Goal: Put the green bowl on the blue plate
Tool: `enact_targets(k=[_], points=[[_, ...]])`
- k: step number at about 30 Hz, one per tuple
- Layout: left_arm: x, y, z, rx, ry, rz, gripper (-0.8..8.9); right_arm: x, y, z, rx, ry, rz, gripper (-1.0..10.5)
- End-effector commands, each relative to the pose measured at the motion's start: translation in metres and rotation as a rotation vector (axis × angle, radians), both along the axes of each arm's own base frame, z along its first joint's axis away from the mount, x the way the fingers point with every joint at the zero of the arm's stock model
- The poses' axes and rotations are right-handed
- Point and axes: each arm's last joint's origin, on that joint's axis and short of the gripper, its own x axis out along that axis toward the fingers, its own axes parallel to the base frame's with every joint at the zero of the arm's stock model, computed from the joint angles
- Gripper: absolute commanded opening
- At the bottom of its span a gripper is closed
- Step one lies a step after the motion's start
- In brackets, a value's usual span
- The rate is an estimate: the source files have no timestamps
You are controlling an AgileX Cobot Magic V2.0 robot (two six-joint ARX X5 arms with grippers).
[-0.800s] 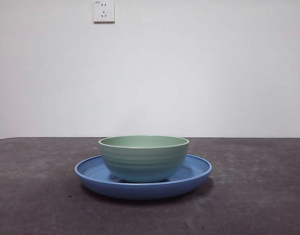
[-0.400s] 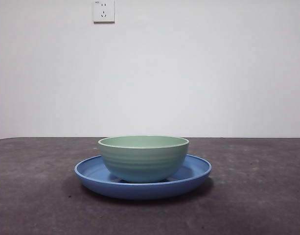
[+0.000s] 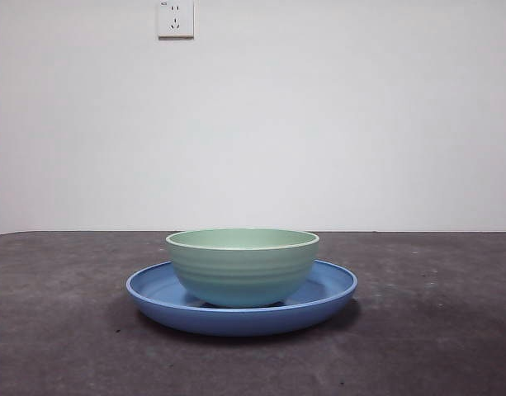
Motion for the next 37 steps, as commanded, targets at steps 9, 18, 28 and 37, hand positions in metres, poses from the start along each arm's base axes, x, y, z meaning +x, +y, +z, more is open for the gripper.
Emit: enact_targets(k=[9,18,28,37], points=[[0.001,0.000,-0.007,0.003,0.026,0.000,0.19,0.003,-0.010,-0.022,-0.018,0.021,-0.134,0.2],[0.001,0.000,-0.007,0.003,0.026,0.000,0.19,0.002,-0.009,-0.027,-0.025,0.079,-0.085,0.2],[0.001,0.000,-0.007,0.004,0.026,0.000,0.19,0.002,-0.009,-0.027,-0.024,0.075,-0.086,0.2],[0.001,0.000,-0.007,0.003,0.026,0.000,0.19,0.002,-0.009,-0.027,-0.024,0.075,-0.086,0.2]])
